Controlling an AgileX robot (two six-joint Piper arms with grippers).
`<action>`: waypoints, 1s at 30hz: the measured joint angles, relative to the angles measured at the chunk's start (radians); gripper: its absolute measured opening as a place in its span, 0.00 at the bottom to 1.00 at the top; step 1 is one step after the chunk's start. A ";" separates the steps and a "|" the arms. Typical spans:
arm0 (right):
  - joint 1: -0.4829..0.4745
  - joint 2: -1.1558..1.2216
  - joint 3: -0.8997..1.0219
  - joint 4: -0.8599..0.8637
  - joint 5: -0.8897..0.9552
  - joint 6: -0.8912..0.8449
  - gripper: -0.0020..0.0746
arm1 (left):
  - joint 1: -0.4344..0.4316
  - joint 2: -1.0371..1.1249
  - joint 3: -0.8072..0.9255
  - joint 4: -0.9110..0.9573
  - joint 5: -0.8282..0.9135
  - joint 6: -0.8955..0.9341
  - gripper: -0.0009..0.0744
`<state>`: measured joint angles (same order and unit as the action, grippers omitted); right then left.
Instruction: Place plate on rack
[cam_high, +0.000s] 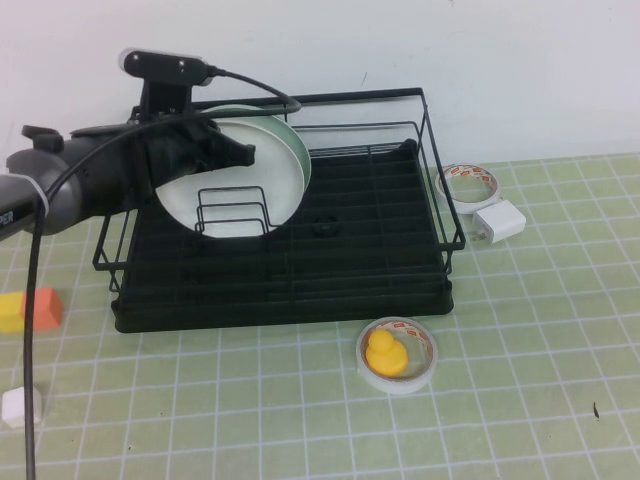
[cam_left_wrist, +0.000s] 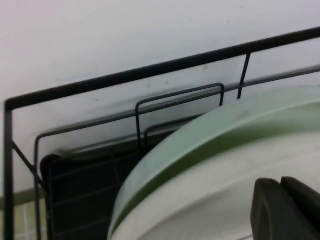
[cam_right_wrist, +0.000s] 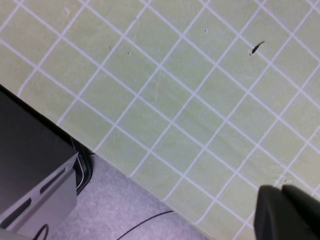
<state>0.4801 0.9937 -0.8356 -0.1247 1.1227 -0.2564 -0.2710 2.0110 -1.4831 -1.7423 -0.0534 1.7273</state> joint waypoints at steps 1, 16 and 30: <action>0.000 0.000 0.000 0.000 0.000 0.000 0.03 | 0.000 -0.002 -0.002 0.000 -0.005 0.000 0.01; 0.000 -0.099 0.002 -0.037 -0.103 0.000 0.03 | -0.080 -0.299 0.105 0.000 -0.172 0.009 0.01; 0.000 -0.447 0.138 -0.058 -0.322 0.058 0.03 | -0.377 -0.797 0.507 -0.014 -0.391 -0.022 0.01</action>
<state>0.4801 0.5464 -0.6974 -0.1828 0.8003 -0.1982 -0.6475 1.2137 -0.9757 -1.7563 -0.4443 1.7049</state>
